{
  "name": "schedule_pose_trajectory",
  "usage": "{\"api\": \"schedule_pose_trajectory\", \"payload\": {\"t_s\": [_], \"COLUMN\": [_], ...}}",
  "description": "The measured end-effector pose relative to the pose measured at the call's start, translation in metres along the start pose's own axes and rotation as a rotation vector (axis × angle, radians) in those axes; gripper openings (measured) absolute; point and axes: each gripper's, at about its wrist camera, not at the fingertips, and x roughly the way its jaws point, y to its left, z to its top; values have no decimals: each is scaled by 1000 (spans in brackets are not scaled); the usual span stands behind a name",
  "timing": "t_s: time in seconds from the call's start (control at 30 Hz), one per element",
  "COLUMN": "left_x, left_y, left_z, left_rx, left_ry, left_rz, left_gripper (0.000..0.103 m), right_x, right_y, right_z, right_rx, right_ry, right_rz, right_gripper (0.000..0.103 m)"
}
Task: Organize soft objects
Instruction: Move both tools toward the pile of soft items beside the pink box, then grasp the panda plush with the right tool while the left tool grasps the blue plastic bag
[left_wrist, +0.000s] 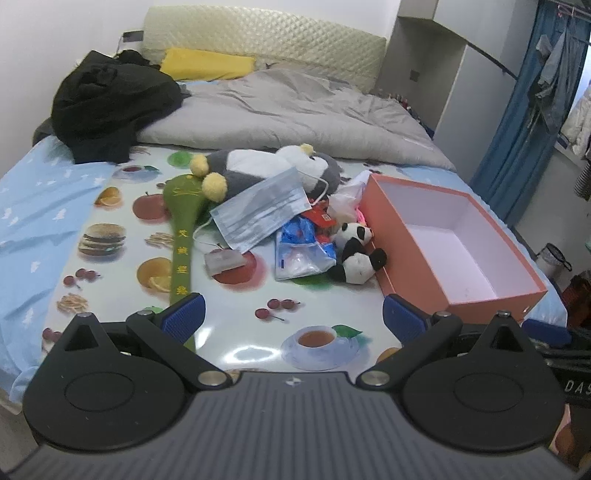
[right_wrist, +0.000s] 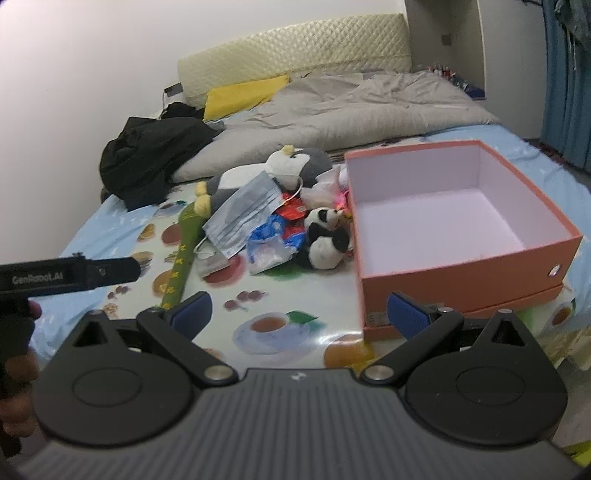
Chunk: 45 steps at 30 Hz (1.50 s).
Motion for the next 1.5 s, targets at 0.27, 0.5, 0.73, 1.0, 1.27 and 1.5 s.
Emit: {"api": "schedule_pose_trajectory", "payload": {"t_s": [0.27, 0.5, 0.73, 1.0, 1.27, 1.5], "left_x": [20, 27, 30, 38, 54, 78], "left_y": [-1, 9, 14, 16, 20, 29], "left_z": [-4, -9, -10, -14, -17, -15], "left_rx": [-4, -15, -31, -39, -50, -63], "left_ry": [41, 62, 71, 91, 113, 134], "left_rz": [-16, -22, -18, -16, -28, -42], "left_gripper": [103, 103, 103, 103, 103, 103], "right_x": [10, 16, 18, 20, 27, 35], "right_y": [-5, -5, -8, -11, -13, -2], "right_z": [-2, -4, -5, -6, -8, -6], "right_rx": [-1, 1, 29, 49, 50, -35], "right_ry": [1, 17, 44, 57, 68, 19], "right_rz": [-30, -40, -29, -42, -34, 11], "right_gripper": [103, 103, 103, 103, 103, 103]}}
